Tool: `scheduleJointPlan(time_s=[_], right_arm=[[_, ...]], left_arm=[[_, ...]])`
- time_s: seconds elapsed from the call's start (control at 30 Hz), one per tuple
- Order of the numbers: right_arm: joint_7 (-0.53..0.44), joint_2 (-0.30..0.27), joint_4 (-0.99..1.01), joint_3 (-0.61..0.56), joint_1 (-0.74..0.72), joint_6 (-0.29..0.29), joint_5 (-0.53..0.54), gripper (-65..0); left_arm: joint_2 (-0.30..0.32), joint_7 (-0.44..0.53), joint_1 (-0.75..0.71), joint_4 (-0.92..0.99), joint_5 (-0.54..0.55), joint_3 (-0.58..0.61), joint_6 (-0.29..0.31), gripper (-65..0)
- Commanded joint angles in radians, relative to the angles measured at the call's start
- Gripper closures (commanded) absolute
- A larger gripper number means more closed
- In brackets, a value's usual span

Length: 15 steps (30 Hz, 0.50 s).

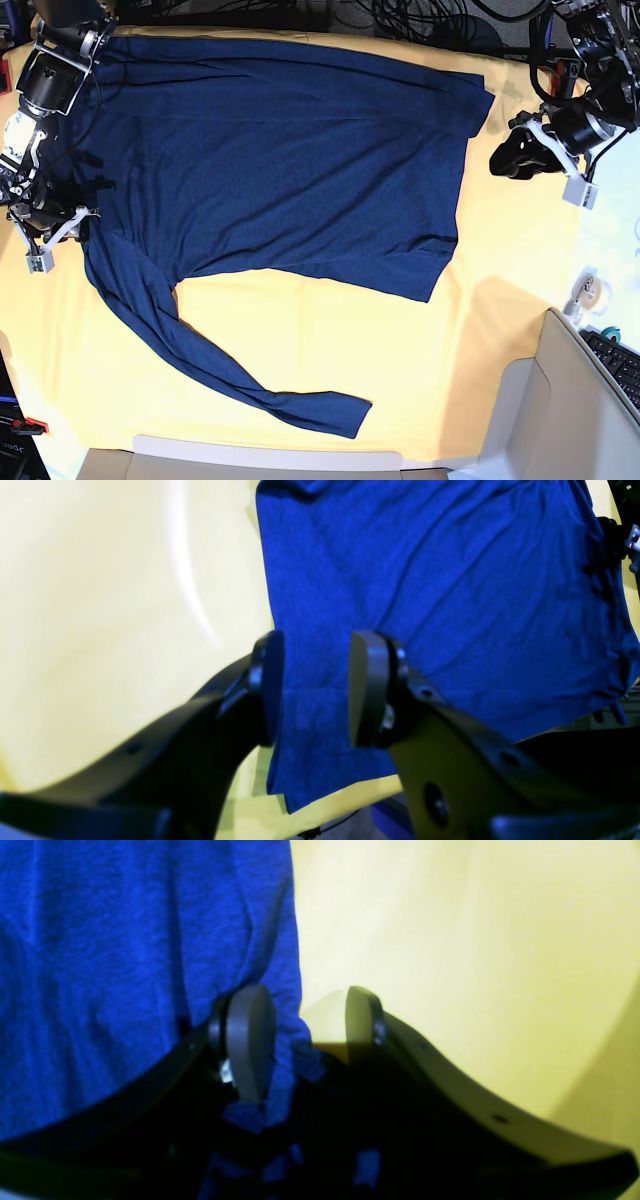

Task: Fold the T-shirt properly
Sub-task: 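Grasp the shirt's side near the hem with the right gripper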

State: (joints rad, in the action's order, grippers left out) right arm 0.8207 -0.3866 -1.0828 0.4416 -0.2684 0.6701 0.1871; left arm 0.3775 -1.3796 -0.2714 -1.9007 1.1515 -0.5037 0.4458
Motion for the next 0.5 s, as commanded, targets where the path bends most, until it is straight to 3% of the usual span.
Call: scheduleJointPlan(time_s=[0.0,0.07,0.17,0.47], right_arm=[[0.059,0.002,0.0,-0.005,0.004,0.028,-0.01,-24.9],[0.059,0.002,0.0,-0.007,0.007,0.028,-0.01,-20.4],[0.059,0.005,0.002,-0.007,0.008,0.028,-0.01,-1.0],[0.061,-0.001,-0.003,-0.002,0.011,0.028,-0.008,0.0]], left_arm=[[0.016,0.013,0.005,-0.016,0.017,-0.006,0.002,-21.6],[0.016,0.013,0.005,-0.016,0.017,-0.006,0.002,-21.6],[0.016,0.013,0.007,-0.016,0.017,-0.006,0.002,-21.5],[0.016,0.016,0.013,-0.016,0.017,-0.011,0.002,-21.5]])
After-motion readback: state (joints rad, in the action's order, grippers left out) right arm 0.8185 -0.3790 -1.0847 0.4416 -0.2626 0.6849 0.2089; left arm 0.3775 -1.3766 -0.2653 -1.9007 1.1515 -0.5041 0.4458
